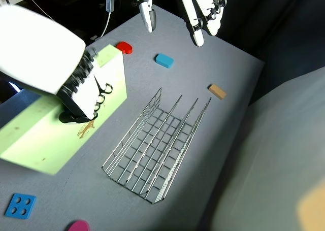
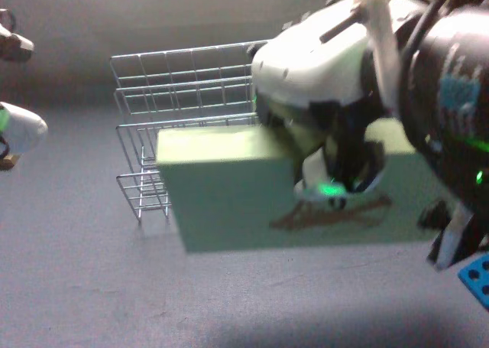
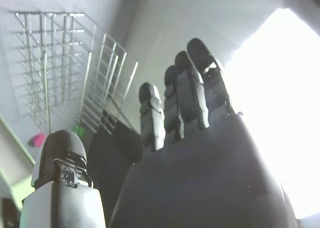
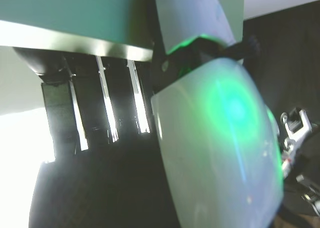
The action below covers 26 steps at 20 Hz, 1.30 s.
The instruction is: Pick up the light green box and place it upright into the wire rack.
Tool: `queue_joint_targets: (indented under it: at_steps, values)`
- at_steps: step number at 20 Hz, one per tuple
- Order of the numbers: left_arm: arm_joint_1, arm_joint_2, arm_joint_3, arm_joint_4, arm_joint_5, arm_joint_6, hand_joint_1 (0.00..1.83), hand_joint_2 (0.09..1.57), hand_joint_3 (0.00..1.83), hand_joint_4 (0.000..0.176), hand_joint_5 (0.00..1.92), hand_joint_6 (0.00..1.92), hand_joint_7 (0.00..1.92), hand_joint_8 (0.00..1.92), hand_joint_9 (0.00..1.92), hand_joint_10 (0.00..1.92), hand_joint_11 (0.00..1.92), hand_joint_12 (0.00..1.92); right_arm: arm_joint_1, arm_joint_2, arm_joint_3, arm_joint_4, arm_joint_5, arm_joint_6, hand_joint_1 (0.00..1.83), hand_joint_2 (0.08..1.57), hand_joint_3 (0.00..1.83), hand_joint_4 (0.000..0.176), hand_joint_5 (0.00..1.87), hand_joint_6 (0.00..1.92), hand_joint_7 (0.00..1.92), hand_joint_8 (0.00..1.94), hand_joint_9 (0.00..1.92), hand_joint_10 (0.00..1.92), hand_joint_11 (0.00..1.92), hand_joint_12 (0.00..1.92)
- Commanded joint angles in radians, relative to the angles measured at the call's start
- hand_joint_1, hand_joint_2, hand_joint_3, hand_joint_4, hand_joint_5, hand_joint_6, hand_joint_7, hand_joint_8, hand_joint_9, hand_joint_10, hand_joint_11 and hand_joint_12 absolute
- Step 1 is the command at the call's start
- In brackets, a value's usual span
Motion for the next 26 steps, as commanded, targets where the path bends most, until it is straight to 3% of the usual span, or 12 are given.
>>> queue_joint_targets:
  at_steps: [1, 7, 12, 18, 26]
  values:
    - [-0.013, 0.007, -0.006, 0.074, -0.049, 0.010, 0.26, 1.16, 0.00, 0.131, 0.22, 0.00, 0.16, 0.00, 0.21, 0.00, 0.00, 0.68, 0.023, 0.001, -0.002, -0.095, 0.025, -0.024, 1.22, 1.14, 0.00, 0.000, 0.87, 1.05, 1.02, 1.09, 0.87, 1.13, 0.77, 1.50]
    - [-0.026, 0.020, -0.009, 0.074, -0.037, 0.021, 0.27, 1.16, 0.00, 0.131, 0.22, 0.00, 0.17, 0.00, 0.23, 0.00, 0.00, 0.73, 0.084, -0.019, 0.027, -0.151, 0.055, -0.053, 1.22, 1.14, 0.00, 0.000, 0.86, 1.07, 1.01, 1.11, 0.85, 1.17, 0.76, 1.51]
    - [-0.027, 0.020, -0.010, 0.063, -0.037, 0.037, 0.27, 1.16, 0.00, 0.131, 0.21, 0.00, 0.17, 0.00, 0.21, 0.00, 0.00, 0.65, 0.112, -0.096, 0.131, -0.091, 0.102, -0.079, 1.22, 1.14, 0.00, 0.000, 0.85, 1.08, 1.01, 1.10, 0.87, 1.17, 0.76, 1.49]
    - [-0.030, 0.020, -0.009, 0.061, -0.037, 0.037, 0.27, 1.17, 0.00, 0.131, 0.21, 0.00, 0.17, 0.00, 0.20, 0.00, 0.00, 0.63, 0.101, -0.197, 0.231, -0.106, 0.134, -0.081, 1.22, 1.15, 0.00, 0.000, 0.86, 1.06, 1.00, 1.12, 0.84, 1.18, 0.72, 1.53]
    - [-0.033, 0.019, -0.007, 0.057, -0.035, 0.047, 0.27, 1.17, 0.00, 0.129, 0.21, 0.00, 0.17, 0.00, 0.18, 0.00, 0.00, 0.56, 0.050, -0.245, 0.267, -0.210, 0.160, -0.007, 1.22, 1.15, 0.00, 0.000, 0.84, 1.09, 1.00, 1.12, 0.83, 1.19, 0.75, 1.54]
